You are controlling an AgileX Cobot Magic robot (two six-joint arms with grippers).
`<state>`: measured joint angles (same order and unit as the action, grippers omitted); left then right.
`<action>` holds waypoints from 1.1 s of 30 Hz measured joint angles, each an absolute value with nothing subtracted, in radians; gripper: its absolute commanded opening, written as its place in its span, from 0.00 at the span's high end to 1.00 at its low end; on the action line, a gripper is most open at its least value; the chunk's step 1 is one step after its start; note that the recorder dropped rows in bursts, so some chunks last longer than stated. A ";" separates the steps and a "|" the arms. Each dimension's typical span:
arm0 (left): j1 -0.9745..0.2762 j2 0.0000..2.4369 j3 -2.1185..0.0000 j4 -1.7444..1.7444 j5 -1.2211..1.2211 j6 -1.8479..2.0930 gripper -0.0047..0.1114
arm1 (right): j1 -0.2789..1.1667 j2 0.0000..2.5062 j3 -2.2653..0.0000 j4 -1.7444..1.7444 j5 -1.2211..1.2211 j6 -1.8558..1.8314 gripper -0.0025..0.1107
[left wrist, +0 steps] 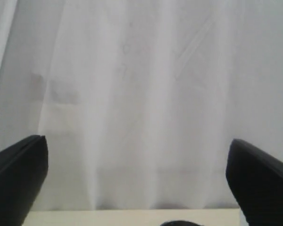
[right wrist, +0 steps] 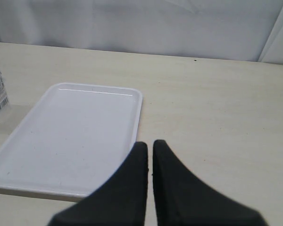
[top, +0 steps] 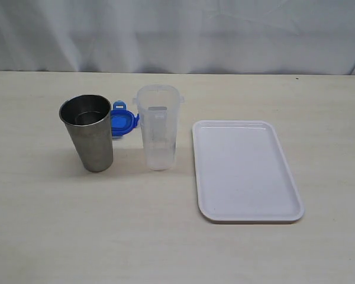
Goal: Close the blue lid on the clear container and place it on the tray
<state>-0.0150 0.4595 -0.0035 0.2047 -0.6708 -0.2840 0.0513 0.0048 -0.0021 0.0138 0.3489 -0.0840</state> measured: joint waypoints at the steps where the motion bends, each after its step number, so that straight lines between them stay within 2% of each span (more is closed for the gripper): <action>1: -0.015 0.509 -0.004 0.209 -0.698 -0.282 0.14 | 0.051 0.005 -0.002 0.014 0.349 -0.084 0.94; 11: -0.015 1.004 -0.004 0.304 -1.007 -0.226 0.14 | 0.051 0.005 -0.002 0.014 0.349 -0.084 0.94; 14: -0.015 1.262 -0.005 0.336 -1.172 -0.186 0.14 | 0.051 0.005 -0.002 0.014 0.349 -0.084 0.94; 21: -0.015 1.632 -0.144 0.498 -1.202 -0.180 0.14 | 0.051 0.005 -0.002 0.014 0.349 -0.084 0.94; 27: -0.015 1.818 -0.237 0.540 -1.207 -0.162 0.14 | 0.051 0.005 -0.002 0.014 0.349 -0.084 0.94; 33: -0.015 1.901 -0.306 0.580 -1.207 -0.153 0.14 | 0.051 0.005 -0.002 0.014 0.349 -0.084 0.94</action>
